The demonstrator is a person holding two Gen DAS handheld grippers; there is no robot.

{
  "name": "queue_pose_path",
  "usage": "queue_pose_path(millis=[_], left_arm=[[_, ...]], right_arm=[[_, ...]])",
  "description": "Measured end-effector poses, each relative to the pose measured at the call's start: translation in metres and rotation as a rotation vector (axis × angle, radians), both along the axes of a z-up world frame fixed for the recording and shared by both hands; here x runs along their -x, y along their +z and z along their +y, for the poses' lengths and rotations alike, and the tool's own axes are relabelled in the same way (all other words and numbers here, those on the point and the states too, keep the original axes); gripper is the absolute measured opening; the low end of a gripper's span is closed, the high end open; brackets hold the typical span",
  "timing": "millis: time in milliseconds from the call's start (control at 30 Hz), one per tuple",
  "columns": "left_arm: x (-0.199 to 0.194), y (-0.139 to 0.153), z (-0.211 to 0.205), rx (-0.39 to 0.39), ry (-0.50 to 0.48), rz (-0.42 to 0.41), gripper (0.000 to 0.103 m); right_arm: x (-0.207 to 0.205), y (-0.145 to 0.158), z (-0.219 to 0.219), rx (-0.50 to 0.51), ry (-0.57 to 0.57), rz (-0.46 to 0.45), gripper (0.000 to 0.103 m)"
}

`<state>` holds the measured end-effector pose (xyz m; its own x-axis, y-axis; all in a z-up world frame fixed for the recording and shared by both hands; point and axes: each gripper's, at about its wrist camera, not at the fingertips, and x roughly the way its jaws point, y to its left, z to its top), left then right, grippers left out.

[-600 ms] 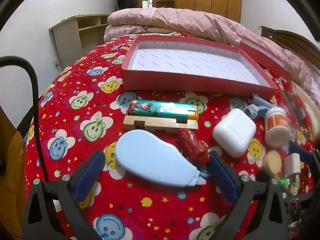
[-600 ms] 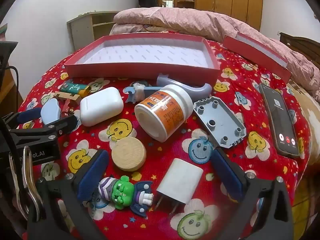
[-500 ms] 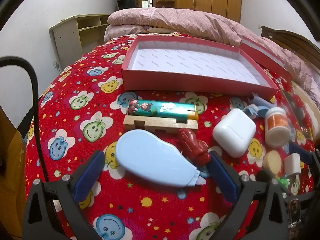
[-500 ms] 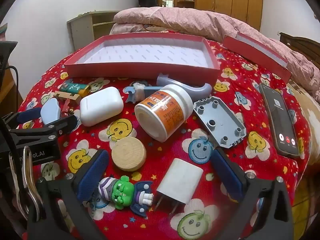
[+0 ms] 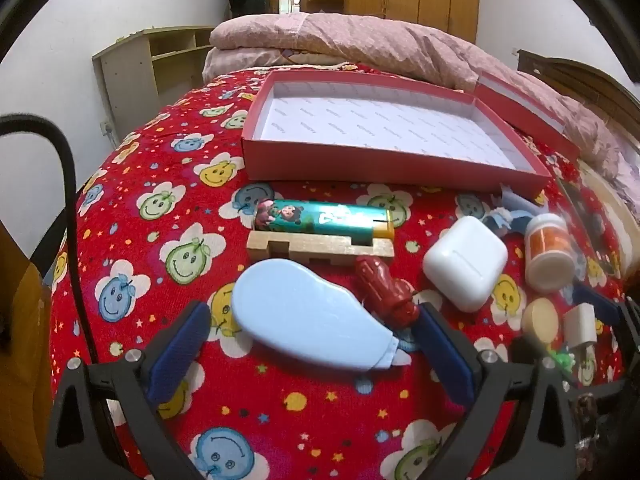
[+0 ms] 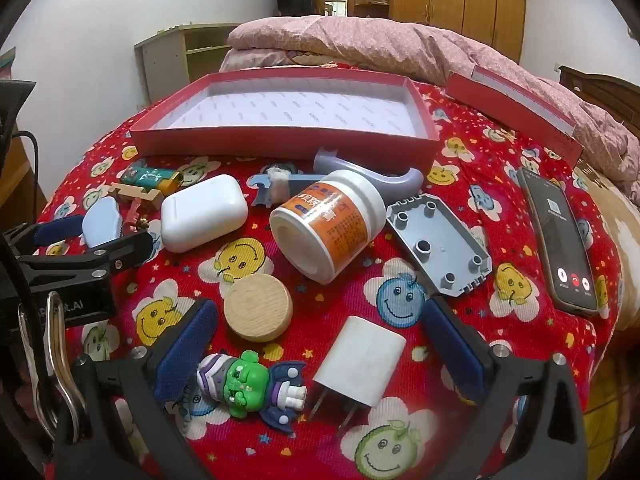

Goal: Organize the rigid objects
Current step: 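Grasp the light blue whale-shaped case with the left tool while the right tool approaches the green figure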

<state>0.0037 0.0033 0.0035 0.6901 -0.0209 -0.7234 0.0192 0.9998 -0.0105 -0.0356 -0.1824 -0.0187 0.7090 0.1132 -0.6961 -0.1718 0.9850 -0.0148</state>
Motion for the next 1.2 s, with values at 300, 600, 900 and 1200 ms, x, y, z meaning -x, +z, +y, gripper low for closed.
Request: queue_pose_path(millis=[300, 600, 900, 1200], left_arm=[[0.019, 0.019, 0.02, 0.016, -0.018, 0.006, 0.102], [0.037, 0.029, 0.037, -0.033, -0.004, -0.004, 0.102], [0.046, 0.024, 0.055, -0.012, 0.009, 0.006, 0.102], [0.038, 0.024, 0.041, 0.008, -0.089, 0.017, 0.102]], right_arm=[[0.015, 0.019, -0.007, -0.015, 0.046, -0.021, 0.092], [0.037, 0.03, -0.006, 0.009, 0.122, -0.024, 0.092], [0.047, 0.02, -0.005, -0.001, 0.115, 0.034, 0.087], [0.057, 0.021, 0.007, 0.026, 0.163, 0.04, 0.078]])
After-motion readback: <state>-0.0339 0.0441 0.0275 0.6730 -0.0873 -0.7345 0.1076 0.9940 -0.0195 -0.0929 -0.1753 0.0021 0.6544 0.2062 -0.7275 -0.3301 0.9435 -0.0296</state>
